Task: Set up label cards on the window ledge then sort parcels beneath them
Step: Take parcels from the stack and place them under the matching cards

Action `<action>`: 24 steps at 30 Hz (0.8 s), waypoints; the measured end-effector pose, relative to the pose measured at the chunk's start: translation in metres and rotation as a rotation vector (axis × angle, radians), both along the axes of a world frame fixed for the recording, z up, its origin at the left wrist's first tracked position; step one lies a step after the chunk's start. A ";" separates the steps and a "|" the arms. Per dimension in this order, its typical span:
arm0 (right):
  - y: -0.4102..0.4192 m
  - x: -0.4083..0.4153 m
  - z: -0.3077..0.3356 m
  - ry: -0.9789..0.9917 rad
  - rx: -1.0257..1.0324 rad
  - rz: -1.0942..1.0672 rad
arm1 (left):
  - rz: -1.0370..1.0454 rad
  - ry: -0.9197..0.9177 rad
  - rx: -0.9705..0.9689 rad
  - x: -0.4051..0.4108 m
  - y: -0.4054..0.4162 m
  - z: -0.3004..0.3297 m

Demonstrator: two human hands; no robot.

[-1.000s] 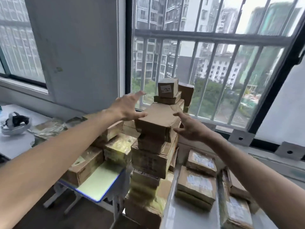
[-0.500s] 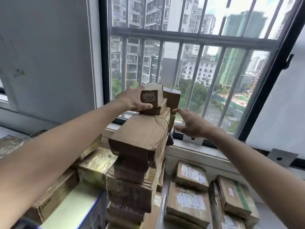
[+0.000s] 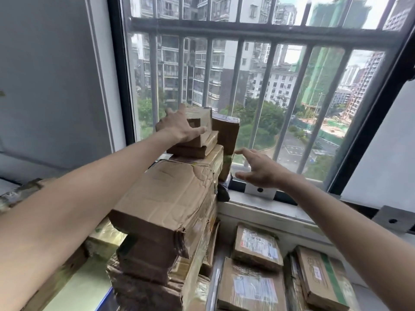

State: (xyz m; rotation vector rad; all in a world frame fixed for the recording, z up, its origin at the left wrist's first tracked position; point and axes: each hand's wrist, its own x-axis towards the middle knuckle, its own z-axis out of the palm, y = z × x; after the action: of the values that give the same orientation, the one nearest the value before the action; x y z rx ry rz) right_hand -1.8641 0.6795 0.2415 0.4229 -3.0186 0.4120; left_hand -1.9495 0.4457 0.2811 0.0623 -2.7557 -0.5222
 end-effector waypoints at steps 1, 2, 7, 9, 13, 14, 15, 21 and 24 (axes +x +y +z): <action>0.001 -0.001 0.000 0.001 -0.001 -0.002 | 0.011 0.008 0.010 0.000 0.003 0.000; 0.001 -0.002 -0.001 0.006 -0.003 0.000 | 0.015 0.013 0.027 0.000 0.005 0.000; -0.002 0.002 -0.002 0.027 -0.020 0.016 | -0.089 0.097 0.123 0.005 0.004 0.002; -0.001 0.005 -0.001 0.028 -0.018 0.012 | -0.156 0.110 0.138 0.006 -0.002 0.006; 0.002 0.009 0.008 0.110 -0.068 -0.022 | -0.392 0.183 0.132 0.019 -0.018 0.016; 0.002 0.011 0.011 0.169 -0.116 -0.038 | -0.477 0.217 0.086 0.024 -0.022 0.017; 0.001 0.012 0.015 0.235 -0.175 -0.047 | -0.559 0.250 0.029 0.030 -0.026 0.017; 0.002 0.030 0.030 0.443 -0.248 0.033 | -0.866 0.332 -0.176 0.060 -0.029 0.009; 0.001 0.053 0.030 0.551 -0.203 0.101 | -0.947 0.328 -0.167 0.080 -0.032 0.006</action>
State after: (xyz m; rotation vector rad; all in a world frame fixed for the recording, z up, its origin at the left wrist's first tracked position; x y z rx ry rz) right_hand -1.8115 0.6805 0.2716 0.5645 -2.4063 0.5050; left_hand -1.8690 0.4141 0.2875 -1.2809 -2.3389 -0.4495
